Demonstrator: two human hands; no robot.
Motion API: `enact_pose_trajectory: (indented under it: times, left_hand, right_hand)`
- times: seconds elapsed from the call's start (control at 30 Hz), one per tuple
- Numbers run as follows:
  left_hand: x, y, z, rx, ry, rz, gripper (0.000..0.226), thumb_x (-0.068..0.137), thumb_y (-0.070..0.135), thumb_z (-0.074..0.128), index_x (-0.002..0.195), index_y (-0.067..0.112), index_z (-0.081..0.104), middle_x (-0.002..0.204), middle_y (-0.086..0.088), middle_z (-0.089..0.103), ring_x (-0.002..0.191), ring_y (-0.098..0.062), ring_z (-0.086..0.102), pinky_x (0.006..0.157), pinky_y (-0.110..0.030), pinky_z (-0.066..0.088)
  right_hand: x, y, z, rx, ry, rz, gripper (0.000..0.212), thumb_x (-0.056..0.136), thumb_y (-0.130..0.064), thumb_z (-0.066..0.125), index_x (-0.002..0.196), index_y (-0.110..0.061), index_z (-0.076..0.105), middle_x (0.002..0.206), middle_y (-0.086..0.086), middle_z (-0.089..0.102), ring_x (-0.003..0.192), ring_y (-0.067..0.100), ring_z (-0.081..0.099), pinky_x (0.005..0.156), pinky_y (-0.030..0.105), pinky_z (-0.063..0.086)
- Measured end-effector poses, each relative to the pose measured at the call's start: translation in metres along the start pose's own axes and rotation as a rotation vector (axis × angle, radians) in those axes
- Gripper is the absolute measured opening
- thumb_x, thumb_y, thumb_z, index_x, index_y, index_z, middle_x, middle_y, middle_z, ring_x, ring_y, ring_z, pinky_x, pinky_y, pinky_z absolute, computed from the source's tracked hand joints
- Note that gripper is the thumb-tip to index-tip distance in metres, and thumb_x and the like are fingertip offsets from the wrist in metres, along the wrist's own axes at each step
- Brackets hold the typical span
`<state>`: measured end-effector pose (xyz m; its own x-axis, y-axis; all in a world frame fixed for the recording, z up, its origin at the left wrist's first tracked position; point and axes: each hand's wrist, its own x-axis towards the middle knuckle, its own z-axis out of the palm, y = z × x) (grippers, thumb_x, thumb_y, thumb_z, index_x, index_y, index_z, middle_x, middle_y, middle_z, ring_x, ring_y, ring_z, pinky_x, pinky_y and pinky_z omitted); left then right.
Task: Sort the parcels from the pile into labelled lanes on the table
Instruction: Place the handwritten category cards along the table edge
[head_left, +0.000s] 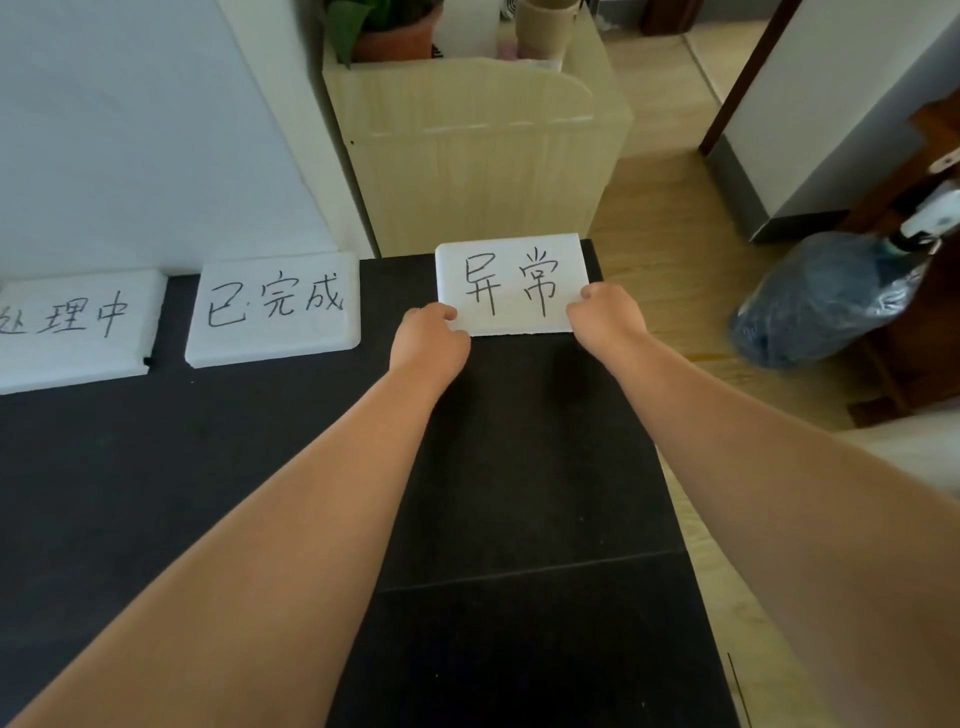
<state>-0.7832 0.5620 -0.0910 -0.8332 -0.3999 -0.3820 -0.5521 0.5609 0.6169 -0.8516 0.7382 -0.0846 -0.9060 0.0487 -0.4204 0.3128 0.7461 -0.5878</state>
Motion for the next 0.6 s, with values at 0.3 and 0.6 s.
enact_pose_trajectory:
  times: [0.3,0.6]
  left_hand:
    - [-0.015,-0.003,0.005,0.344,-0.078,0.129,0.055,0.098,0.014,0.052,0.149,0.018,0.033,0.148,-0.006,0.029,0.113,-0.023,0.053,0.077,-0.029,0.048]
    - [-0.086,-0.015,-0.022,0.429,-0.087,0.156,0.07,0.098,0.017,0.053,0.157,0.023,0.017,0.162,-0.005,0.015,0.143,-0.027,0.031,0.103,-0.04,0.045]
  right_hand:
    - [-0.008,0.009,0.005,0.068,0.005,0.013,0.057,0.091,-0.02,0.057,0.146,-0.017,0.043,0.137,0.006,0.05,0.099,0.02,0.053,0.065,0.027,0.042]
    - [-0.083,0.008,-0.002,0.016,-0.001,-0.102,0.06,0.094,-0.025,0.062,0.149,-0.02,0.038,0.141,0.006,0.047,0.098,0.017,0.053,0.058,0.022,0.037]
